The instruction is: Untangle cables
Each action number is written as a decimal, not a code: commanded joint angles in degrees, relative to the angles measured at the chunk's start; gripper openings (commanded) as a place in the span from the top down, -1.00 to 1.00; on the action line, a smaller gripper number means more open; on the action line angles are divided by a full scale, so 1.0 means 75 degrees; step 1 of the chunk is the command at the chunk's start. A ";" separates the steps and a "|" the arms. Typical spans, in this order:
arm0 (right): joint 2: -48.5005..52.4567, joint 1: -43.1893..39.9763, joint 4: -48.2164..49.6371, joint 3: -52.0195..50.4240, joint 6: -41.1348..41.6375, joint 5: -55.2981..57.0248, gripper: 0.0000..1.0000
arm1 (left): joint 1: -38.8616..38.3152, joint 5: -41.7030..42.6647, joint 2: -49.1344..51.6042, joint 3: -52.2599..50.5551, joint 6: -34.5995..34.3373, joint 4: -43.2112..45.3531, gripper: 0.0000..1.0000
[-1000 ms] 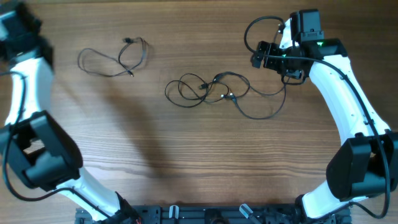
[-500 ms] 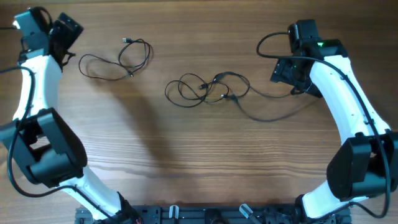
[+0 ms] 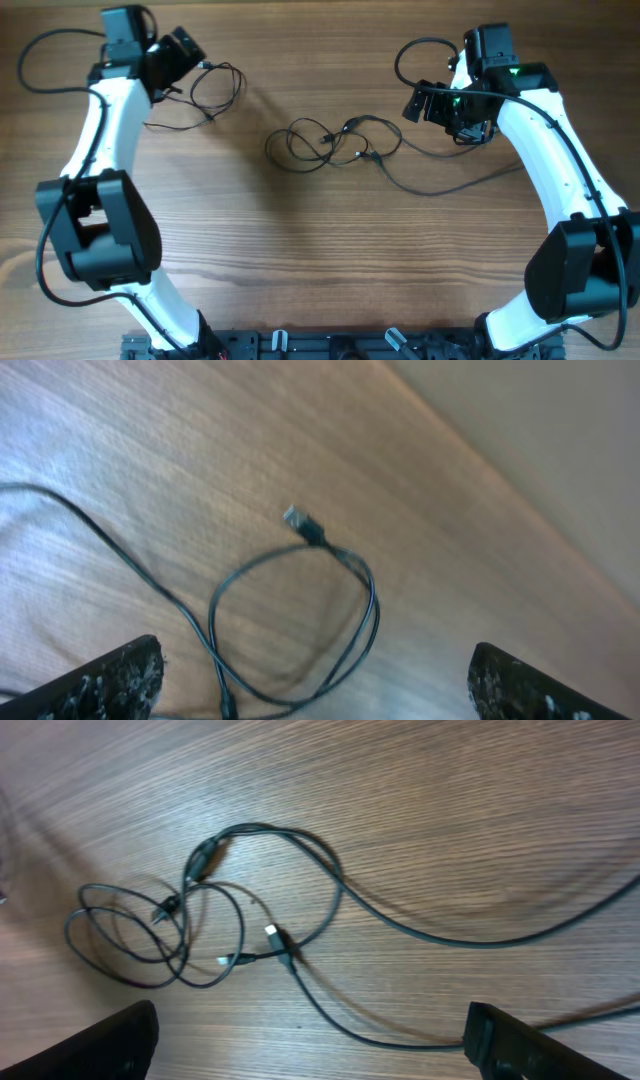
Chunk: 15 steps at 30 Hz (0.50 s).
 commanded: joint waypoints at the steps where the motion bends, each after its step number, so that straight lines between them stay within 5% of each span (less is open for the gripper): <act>1: 0.0137 0.0012 0.0067 0.0035 0.0119 -0.0350 -0.99 | -0.0376 -0.2218 0.0204 -0.0009 0.0012 -0.0493 -0.99; 4: 0.0137 0.0012 0.0073 0.0035 0.0090 -0.0347 -1.00 | -0.0207 -0.4153 0.0440 -0.0009 0.0009 -0.0635 -1.00; 8: 0.0137 0.0012 0.0181 0.0035 -0.0076 -0.0350 -1.00 | 0.0571 -0.3972 0.0778 -0.0009 -0.0108 -0.0941 -1.00; 12: 0.0137 0.0012 0.0236 0.0035 -0.0073 -0.0350 -1.00 | 0.1122 -0.2667 0.0787 -0.0009 -0.0012 -0.1241 -0.77; 15: 0.0137 0.0012 0.0280 0.0035 -0.0076 -0.0350 -0.99 | 0.1192 -0.1585 0.0883 -0.0009 -0.0015 -0.1306 -0.79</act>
